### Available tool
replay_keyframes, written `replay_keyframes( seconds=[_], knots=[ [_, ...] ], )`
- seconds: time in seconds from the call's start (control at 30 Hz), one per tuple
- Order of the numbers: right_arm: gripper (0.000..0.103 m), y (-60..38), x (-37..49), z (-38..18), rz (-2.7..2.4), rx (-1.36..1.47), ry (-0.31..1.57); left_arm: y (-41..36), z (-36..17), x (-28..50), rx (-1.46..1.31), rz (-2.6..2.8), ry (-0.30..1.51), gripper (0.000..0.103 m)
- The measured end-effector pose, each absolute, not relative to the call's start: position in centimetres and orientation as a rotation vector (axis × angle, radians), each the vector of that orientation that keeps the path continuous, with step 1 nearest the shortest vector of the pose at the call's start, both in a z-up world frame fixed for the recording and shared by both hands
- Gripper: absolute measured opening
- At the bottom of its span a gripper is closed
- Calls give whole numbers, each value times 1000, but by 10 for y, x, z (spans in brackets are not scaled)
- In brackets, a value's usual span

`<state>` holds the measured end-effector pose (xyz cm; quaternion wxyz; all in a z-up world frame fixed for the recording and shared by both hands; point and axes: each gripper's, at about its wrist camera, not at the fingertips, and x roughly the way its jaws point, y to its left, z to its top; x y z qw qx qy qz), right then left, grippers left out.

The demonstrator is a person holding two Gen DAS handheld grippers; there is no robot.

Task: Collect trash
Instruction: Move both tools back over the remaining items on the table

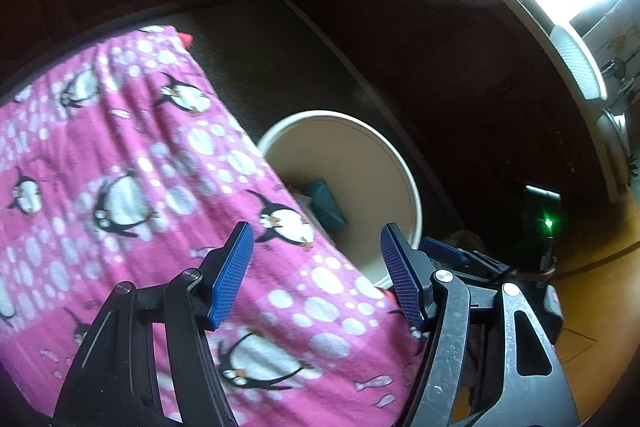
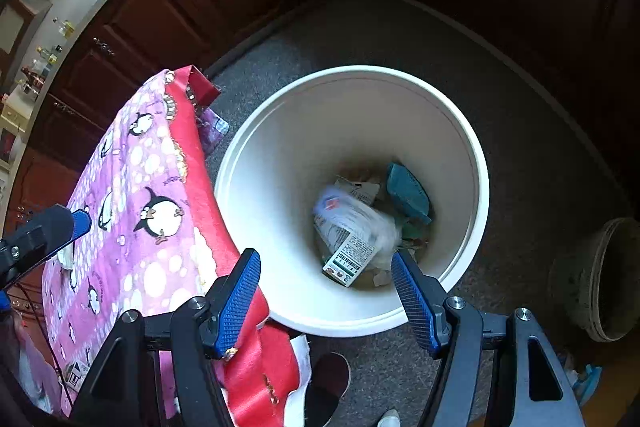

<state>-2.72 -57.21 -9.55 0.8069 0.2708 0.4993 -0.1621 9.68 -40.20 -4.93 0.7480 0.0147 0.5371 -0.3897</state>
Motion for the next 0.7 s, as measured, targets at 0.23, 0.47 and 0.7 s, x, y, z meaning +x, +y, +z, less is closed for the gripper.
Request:
replay_keyframes(
  seconds=[0.23, 0.47, 0.7],
  knots=[
    [70, -551, -24, -71, -328, 525, 1023, -372, -33, 97, 57, -776, 1104, 65],
    [70, -517, -16, -38, -282, 449, 967, -335, -12, 93, 82, -696, 1024, 65],
    [71, -477, -6, -15, -219, 399, 916, -293, 2, 91, 87, -606, 965, 65]
  ],
)
